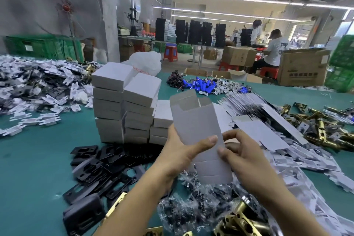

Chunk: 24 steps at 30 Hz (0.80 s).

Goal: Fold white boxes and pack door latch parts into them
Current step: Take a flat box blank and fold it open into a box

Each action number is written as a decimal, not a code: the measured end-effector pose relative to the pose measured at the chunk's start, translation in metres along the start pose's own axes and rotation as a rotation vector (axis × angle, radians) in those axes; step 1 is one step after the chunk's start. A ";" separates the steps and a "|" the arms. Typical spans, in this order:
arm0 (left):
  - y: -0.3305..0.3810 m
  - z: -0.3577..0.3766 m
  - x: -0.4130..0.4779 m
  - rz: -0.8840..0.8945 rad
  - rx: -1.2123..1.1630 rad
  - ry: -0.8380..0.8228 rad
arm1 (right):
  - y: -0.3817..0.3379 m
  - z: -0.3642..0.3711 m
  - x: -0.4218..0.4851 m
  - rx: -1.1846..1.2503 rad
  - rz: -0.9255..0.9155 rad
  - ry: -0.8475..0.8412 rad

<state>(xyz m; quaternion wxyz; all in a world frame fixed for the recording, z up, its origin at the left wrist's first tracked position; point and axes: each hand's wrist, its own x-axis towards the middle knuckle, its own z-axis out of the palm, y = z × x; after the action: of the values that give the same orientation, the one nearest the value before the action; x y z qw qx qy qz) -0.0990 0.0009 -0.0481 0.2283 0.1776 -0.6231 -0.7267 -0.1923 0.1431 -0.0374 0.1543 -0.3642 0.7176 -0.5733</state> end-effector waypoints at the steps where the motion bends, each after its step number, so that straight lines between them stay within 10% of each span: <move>1: 0.000 -0.001 0.000 0.046 0.023 0.019 | -0.001 0.002 -0.003 -0.011 0.005 -0.039; 7: 0.002 0.003 -0.003 0.212 0.364 0.150 | -0.004 0.017 -0.006 -0.578 -0.052 -0.176; 13: 0.011 -0.002 -0.005 0.239 0.364 0.075 | -0.021 0.011 -0.014 -0.388 -0.129 -0.375; 20: 0.023 -0.006 -0.015 0.347 0.816 0.083 | -0.038 -0.003 -0.012 0.080 -0.250 0.074; 24: 0.018 -0.001 -0.019 0.395 0.909 -0.025 | -0.032 0.004 -0.012 -0.057 -0.264 0.193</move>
<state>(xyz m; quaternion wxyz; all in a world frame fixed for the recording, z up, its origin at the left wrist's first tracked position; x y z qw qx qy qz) -0.0812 0.0086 -0.0307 0.2535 0.1290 -0.9015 -0.3261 -0.1697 0.1461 -0.0108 -0.0027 -0.4028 0.6910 -0.6002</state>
